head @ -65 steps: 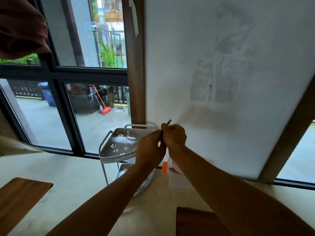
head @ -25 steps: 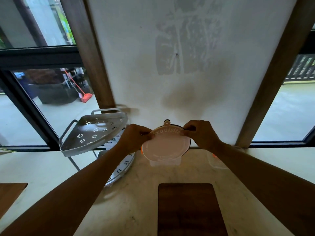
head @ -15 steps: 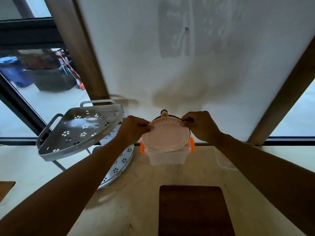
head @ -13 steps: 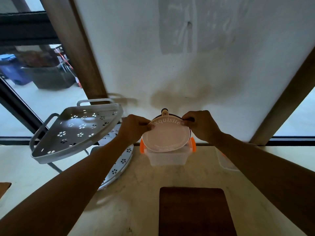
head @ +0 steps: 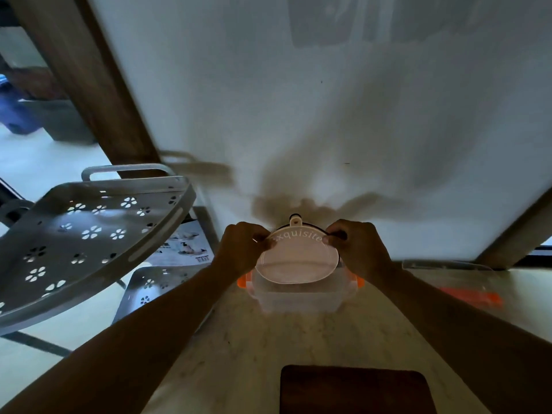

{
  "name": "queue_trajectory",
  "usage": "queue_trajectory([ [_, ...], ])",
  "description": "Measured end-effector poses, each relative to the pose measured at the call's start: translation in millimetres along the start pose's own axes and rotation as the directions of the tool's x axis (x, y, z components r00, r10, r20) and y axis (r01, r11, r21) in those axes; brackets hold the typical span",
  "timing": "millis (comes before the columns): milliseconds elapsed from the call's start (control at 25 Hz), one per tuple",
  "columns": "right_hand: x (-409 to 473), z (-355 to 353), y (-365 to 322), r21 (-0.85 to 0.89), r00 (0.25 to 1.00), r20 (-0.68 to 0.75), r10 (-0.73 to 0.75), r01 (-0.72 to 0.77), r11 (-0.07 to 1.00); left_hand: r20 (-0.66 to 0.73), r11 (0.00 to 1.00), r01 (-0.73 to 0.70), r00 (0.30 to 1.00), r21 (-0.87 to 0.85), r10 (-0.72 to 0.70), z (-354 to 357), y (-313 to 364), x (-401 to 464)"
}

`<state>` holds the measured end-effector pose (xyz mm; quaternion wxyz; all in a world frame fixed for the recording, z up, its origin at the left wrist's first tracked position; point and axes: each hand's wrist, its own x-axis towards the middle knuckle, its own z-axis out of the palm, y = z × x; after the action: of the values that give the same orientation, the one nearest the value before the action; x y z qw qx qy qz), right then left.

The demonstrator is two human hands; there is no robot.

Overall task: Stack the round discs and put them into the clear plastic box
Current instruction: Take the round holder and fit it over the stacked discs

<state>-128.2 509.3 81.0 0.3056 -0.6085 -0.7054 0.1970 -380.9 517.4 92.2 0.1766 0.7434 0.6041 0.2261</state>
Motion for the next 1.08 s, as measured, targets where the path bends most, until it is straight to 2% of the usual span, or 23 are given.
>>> queue_trajectory([
  [240,9.0,21.8,25.9,0.046,0.997,-0.053,0.056,-0.053,0.998,0.034,0.998,-0.046,0.998,0.033,0.044,28.9,-12.9,12.3],
  [360,13.8,26.0,30.8,0.025,0.996,-0.085,0.016,-0.014,1.000,0.038,0.993,-0.088,0.996,0.078,0.086,39.4,-17.2,16.2],
  [640,15.4,37.0,29.9,-0.083,0.984,-0.112,-0.138,0.129,0.988,-0.102,0.987,-0.130,0.985,0.096,0.139,46.5,-20.9,9.8],
  [1080,6.5,38.3,31.1,-0.215,0.978,-0.146,-0.149,0.115,0.970,-0.209,0.990,-0.122,0.969,0.069,0.133,58.2,-22.0,23.5],
])
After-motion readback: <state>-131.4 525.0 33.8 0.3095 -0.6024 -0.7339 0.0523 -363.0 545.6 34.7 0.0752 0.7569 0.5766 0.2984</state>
